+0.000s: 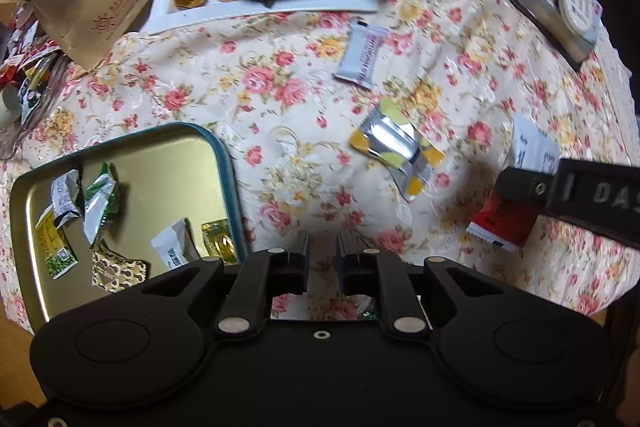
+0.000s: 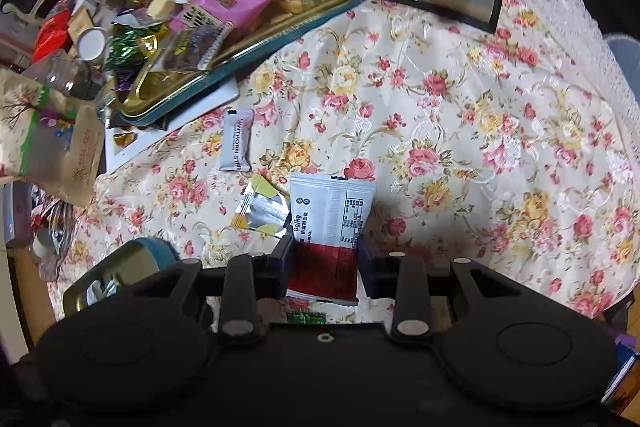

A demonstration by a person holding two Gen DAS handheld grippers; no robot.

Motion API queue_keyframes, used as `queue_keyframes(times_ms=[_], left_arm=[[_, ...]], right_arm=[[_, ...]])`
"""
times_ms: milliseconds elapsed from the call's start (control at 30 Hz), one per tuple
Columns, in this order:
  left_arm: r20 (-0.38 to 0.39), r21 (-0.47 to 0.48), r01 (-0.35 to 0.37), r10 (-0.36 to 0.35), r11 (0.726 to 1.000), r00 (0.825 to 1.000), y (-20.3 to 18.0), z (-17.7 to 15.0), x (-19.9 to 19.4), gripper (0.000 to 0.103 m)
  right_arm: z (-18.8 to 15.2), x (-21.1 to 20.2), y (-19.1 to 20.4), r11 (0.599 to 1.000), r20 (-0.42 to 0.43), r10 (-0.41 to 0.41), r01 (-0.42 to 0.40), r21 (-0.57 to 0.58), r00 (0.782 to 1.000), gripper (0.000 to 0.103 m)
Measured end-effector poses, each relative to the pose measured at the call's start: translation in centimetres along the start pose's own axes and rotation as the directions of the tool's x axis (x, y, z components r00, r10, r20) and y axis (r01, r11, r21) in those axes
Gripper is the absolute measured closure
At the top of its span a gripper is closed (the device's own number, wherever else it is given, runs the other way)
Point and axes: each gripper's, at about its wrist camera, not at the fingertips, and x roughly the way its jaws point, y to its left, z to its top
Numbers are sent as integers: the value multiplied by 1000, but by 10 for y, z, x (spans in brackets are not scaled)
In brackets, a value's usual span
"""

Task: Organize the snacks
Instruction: 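Move the left tool to the green-wrapped candy while the right tool holds the red packet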

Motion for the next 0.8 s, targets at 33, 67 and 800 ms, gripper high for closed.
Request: queue_keyframes(times_ms=[33,67,800], left_arm=[[-7,9,4,-4,1000,1000,-3,-2,1,81],[-18,17,11,-11,1000,1000,-6,-4,3,81],[-50,24,141,-140,990,989,-31,-37,21,81]], right_arm=[[0,-5,0,1000,5,2,-2,-11,1000,67],[1,-9,-1,1000,10,3,-2,-28,1000,67],[-6,-37,-22,997,81,15,-21,69,997,67]])
